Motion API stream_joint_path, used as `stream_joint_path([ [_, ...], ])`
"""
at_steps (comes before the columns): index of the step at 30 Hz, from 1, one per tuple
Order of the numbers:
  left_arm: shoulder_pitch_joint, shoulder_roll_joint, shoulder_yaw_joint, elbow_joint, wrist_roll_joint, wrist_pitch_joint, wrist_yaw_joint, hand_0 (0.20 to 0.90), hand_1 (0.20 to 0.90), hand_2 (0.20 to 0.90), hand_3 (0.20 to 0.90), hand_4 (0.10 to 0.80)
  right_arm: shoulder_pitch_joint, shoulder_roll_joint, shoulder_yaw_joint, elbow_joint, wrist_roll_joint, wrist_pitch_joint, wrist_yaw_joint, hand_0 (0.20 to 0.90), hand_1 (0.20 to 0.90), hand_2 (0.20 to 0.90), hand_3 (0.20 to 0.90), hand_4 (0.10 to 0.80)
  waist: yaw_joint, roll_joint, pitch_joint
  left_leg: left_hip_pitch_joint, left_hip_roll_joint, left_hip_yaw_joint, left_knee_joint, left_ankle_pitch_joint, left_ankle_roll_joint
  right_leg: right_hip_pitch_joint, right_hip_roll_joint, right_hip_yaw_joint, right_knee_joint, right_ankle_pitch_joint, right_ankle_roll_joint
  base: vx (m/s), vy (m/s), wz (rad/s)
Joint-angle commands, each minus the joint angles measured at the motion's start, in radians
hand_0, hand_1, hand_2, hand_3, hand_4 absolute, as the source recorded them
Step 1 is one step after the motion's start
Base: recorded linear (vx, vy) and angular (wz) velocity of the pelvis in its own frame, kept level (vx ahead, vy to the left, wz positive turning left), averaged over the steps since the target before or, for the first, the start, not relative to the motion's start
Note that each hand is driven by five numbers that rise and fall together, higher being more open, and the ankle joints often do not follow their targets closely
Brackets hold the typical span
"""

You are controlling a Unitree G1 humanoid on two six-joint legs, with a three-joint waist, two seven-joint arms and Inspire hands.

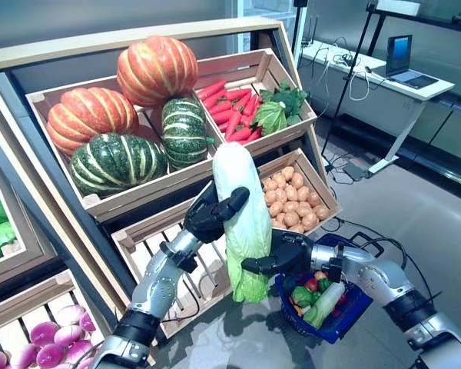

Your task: Put vegetables into the basket

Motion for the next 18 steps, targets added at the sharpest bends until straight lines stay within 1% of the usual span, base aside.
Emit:
stream_joint_path([
  [1, -0.025, -0.027, -0.161, 0.024, 0.051, 0.030, -0.087, 0.300, 0.300, 0.300, 0.300, 0.400, -0.171, 0.167, -0.138, -0.088, 0.260, -0.098, 0.056, 0.300, 0.300, 0.300, 0.300, 0.400, -0.004, -0.025, -0.050, -0.046, -0.048, -0.012, -0.003, -0.045, 0.062, 0.033, -0.011, 0.006, 0.002, -0.041, -0.064, 0.000, 0.000, 0.00],
  [4, -0.022, -0.030, -0.180, 0.027, 0.054, 0.028, -0.089, 0.300, 0.300, 0.300, 0.300, 0.400, -0.167, 0.170, -0.134, -0.085, 0.254, -0.101, 0.058, 0.300, 0.300, 0.300, 0.300, 0.400, -0.007, -0.024, -0.047, -0.040, -0.048, -0.012, -0.003, -0.045, 0.063, 0.037, -0.011, 0.010, 0.002, -0.040, -0.064, 0.012, -0.002, 0.00],
  [7, -0.019, -0.032, -0.178, 0.023, 0.059, 0.043, -0.088, 0.300, 0.300, 0.300, 0.300, 0.400, -0.168, 0.162, -0.135, -0.081, 0.252, -0.102, 0.045, 0.300, 0.300, 0.300, 0.300, 0.400, -0.008, -0.025, -0.049, -0.035, -0.047, -0.013, -0.003, -0.048, 0.065, 0.041, -0.011, 0.014, 0.002, -0.041, -0.064, 0.025, -0.004, 0.00],
  [8, -0.019, -0.032, -0.178, 0.023, 0.063, 0.050, -0.087, 0.436, 0.436, 0.436, 0.436, 0.491, -0.167, 0.161, -0.135, -0.080, 0.249, -0.103, 0.043, 0.300, 0.300, 0.300, 0.300, 0.400, -0.009, -0.025, -0.049, -0.034, -0.047, -0.013, -0.003, -0.049, 0.065, 0.041, -0.011, 0.014, 0.002, -0.042, -0.064, 0.036, -0.004, -0.01],
  [9, -0.016, -0.028, -0.183, 0.025, 0.072, 0.056, -0.077, 0.693, 0.693, 0.693, 0.693, 0.662, -0.166, 0.156, -0.139, -0.076, 0.236, -0.104, 0.039, 0.300, 0.300, 0.300, 0.300, 0.400, -0.010, -0.025, -0.049, -0.033, -0.046, -0.011, -0.003, -0.049, 0.065, 0.042, -0.011, 0.015, 0.002, -0.041, -0.064, 0.000, 0.000, 0.00],
  [10, -0.014, -0.025, -0.182, 0.027, 0.079, 0.058, -0.063, 0.900, 0.900, 0.900, 0.900, 0.800, -0.165, 0.151, -0.139, -0.072, 0.230, -0.108, 0.036, 0.300, 0.300, 0.300, 0.300, 0.400, -0.011, -0.024, -0.049, -0.033, -0.046, -0.011, -0.003, -0.048, 0.065, 0.041, -0.011, 0.016, 0.002, -0.040, -0.063, 0.000, 0.000, 0.00],
  [12, -0.010, -0.021, -0.177, 0.029, 0.096, 0.063, -0.050, 0.900, 0.900, 0.900, 0.900, 0.800, -0.155, 0.142, -0.140, -0.069, 0.214, -0.117, 0.026, 0.300, 0.300, 0.300, 0.300, 0.400, -0.012, -0.024, -0.049, -0.032, -0.046, -0.010, -0.003, -0.048, 0.065, 0.041, -0.010, 0.017, 0.002, -0.039, -0.062, 0.000, 0.000, 0.00],
  [14, 0.000, -0.005, -0.163, 0.030, 0.113, 0.043, -0.008, 0.900, 0.900, 0.900, 0.900, 0.800, -0.142, 0.118, -0.152, -0.062, 0.193, -0.122, 0.011, 0.300, 0.300, 0.300, 0.300, 0.400, -0.013, -0.024, -0.048, -0.031, -0.045, -0.010, -0.003, -0.046, 0.065, 0.041, -0.010, 0.019, 0.002, -0.038, -0.062, 0.035, 0.001, -0.01],
  [18, 0.019, 0.034, -0.103, 0.031, 0.124, 0.029, 0.026, 0.900, 0.900, 0.900, 0.900, 0.800, -0.096, 0.072, -0.174, -0.046, 0.173, -0.149, -0.013, 0.300, 0.300, 0.300, 0.300, 0.400, -0.012, -0.023, -0.048, -0.030, -0.044, -0.007, -0.003, -0.044, 0.063, 0.041, -0.011, 0.017, 0.002, -0.037, -0.060, 0.008, 0.000, 0.00],
])
